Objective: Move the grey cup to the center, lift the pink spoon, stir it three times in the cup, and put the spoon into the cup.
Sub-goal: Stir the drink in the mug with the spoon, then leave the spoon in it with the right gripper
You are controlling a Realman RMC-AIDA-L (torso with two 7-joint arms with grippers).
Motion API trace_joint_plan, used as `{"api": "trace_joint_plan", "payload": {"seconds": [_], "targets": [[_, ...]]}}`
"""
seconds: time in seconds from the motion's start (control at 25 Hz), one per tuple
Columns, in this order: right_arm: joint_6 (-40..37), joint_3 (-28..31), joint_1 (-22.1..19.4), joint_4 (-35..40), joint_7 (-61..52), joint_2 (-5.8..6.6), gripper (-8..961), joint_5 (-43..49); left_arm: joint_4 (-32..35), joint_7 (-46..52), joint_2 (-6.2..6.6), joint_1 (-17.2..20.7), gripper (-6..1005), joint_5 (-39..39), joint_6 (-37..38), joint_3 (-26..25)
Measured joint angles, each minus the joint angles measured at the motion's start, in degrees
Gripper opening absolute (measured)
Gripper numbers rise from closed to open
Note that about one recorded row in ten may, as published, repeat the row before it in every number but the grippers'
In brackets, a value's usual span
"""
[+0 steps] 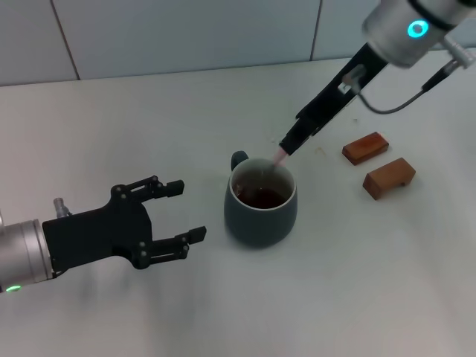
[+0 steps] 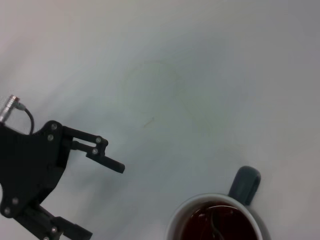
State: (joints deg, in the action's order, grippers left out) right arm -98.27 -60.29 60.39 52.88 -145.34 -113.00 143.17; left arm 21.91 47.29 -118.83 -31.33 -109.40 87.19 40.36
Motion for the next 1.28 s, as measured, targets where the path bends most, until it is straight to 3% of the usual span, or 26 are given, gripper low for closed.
{"api": "trace_joint_plan", "payload": {"seconds": [0.4, 0.8, 1.0, 1.28], "targets": [[1.31, -0.31, 3.74, -3.69, -0.4, -1.96, 123, 10.09, -0.15, -0.01, 0.0, -0.17, 785, -0.03, -0.17, 0.08], [-1.7, -0.11, 4.57, -1.31, -0.46, -4.22, 123, 6.59, -0.21, -0.08, 0.0, -0.14, 785, -0.03, -0.65, 0.06], [-0.25, -0.31, 4.69, -1.49, -0.13, -4.28, 128, 6.2, -0.28, -0.22, 0.01, -0.13, 785, -0.02, -0.71, 0.06], [0.05, -0.13, 4.47, -0.19, -0.38, -3.25, 138, 10.96, -0.29, -0.41, -0.05, -0.02, 785, -0.02, -0.73, 0.07]]}}
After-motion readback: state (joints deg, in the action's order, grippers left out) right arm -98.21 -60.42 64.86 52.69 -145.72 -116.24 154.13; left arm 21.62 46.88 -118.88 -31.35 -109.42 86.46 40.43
